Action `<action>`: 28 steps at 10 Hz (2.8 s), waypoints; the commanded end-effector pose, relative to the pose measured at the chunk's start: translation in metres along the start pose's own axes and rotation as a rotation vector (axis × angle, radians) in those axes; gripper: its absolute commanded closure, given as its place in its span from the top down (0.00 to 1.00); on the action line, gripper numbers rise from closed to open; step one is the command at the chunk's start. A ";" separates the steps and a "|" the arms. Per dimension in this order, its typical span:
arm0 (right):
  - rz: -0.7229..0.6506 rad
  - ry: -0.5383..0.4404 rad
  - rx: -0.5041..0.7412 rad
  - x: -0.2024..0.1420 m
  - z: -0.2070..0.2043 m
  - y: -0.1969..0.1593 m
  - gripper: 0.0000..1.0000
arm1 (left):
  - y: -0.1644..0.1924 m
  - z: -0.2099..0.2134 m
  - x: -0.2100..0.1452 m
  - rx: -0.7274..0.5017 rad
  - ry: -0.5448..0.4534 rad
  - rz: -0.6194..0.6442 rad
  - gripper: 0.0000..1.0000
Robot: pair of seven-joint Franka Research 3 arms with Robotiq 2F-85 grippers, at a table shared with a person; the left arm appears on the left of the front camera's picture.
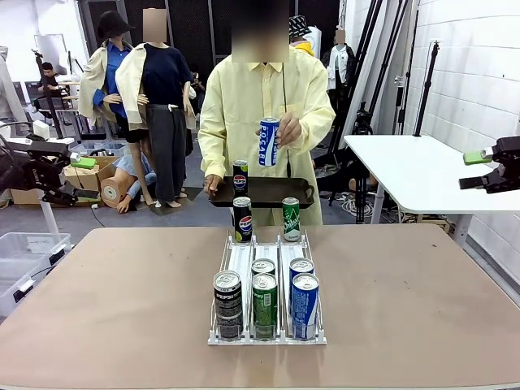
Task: Retrieve and hand over the desired beverage to the person.
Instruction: Pick up another can of the same type that the person held from the Automatic Can Dispenser.
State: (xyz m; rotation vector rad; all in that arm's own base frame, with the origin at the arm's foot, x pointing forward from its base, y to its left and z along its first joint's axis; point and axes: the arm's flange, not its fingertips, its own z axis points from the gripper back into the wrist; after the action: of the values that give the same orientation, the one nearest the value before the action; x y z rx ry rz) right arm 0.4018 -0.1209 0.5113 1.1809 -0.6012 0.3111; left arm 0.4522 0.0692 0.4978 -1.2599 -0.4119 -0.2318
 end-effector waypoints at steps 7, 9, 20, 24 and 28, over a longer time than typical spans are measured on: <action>0.008 0.002 0.003 -0.001 -0.002 0.000 1.00 | 0.000 0.001 0.001 0.003 -0.006 -0.001 1.00; 0.008 0.002 0.003 -0.001 -0.002 0.000 1.00 | 0.000 0.001 0.001 0.003 -0.006 -0.001 1.00; 0.008 0.002 0.003 -0.001 -0.002 0.000 1.00 | 0.000 0.001 0.001 0.003 -0.006 -0.001 1.00; 0.008 0.002 0.003 -0.001 -0.002 0.000 1.00 | 0.000 0.001 0.001 0.003 -0.006 -0.001 1.00; 0.008 0.002 0.003 -0.001 -0.002 0.000 1.00 | 0.000 0.001 0.001 0.003 -0.006 -0.001 1.00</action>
State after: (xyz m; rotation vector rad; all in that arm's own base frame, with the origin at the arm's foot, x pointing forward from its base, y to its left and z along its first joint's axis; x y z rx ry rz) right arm 0.4018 -0.1209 0.5113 1.1809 -0.6012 0.3111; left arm 0.4522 0.0692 0.4977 -1.2599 -0.4119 -0.2318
